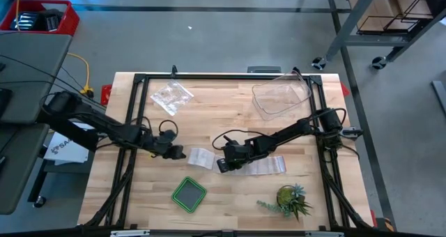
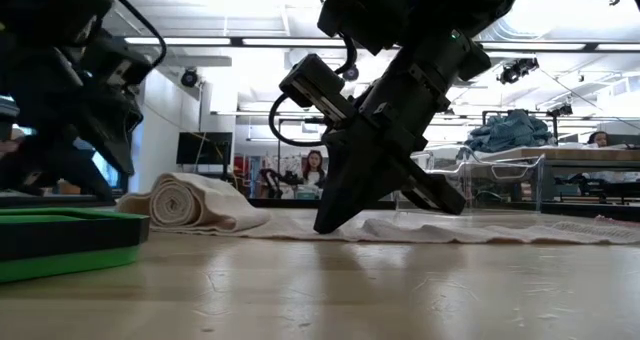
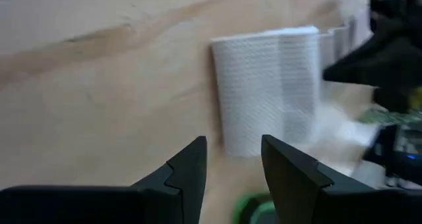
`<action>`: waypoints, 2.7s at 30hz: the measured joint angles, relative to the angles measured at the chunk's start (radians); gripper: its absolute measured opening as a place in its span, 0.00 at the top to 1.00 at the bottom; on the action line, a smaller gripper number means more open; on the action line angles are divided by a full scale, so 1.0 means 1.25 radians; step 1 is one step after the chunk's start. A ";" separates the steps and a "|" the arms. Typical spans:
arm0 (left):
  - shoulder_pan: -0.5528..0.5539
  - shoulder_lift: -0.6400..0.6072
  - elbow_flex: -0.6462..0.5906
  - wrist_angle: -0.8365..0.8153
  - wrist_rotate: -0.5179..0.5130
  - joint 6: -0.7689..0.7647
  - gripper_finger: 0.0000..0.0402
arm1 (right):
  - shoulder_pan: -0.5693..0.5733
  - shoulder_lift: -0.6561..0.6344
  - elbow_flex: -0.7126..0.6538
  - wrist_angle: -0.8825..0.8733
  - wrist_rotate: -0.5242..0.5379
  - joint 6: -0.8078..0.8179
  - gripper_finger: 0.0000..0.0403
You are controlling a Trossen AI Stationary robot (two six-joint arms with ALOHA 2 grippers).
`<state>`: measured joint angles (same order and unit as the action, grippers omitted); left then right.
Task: Roll bandage
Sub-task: Roll the white bandage
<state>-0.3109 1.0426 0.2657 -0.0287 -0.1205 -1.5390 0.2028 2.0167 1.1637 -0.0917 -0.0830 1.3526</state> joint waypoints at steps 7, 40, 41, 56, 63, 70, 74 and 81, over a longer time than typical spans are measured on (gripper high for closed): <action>0.022 0.106 0.000 0.129 0.023 -0.006 0.65 | 0.000 0.000 0.000 0.000 0.000 0.008 1.00; 0.001 0.196 0.000 0.150 0.005 -0.139 0.99 | 0.000 -0.005 0.000 0.004 -0.026 0.022 1.00; -0.007 0.187 0.000 0.134 0.000 -0.151 0.99 | 0.000 -0.007 0.000 0.005 -0.025 0.023 1.00; -0.112 0.076 0.010 0.025 -0.113 -0.273 1.00 | -0.007 -0.008 0.001 -0.001 -0.016 0.046 1.00; -0.088 0.084 0.096 -0.057 -0.113 -0.190 1.00 | -0.007 -0.008 0.001 -0.013 -0.006 0.046 1.00; -0.065 0.112 0.152 -0.086 -0.101 -0.152 1.00 | -0.004 0.003 0.002 -0.022 -0.003 0.050 1.00; -0.054 0.128 0.182 -0.088 -0.100 -0.128 1.00 | 0.000 0.011 0.004 -0.025 -0.004 0.053 1.00; -0.032 0.187 0.232 -0.078 -0.068 -0.060 1.00 | 0.002 0.013 0.003 -0.025 0.000 0.057 1.00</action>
<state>-0.3504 1.2769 0.5560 -0.1267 -0.2057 -1.6146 0.2047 2.0335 1.1675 -0.1229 -0.0824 1.4242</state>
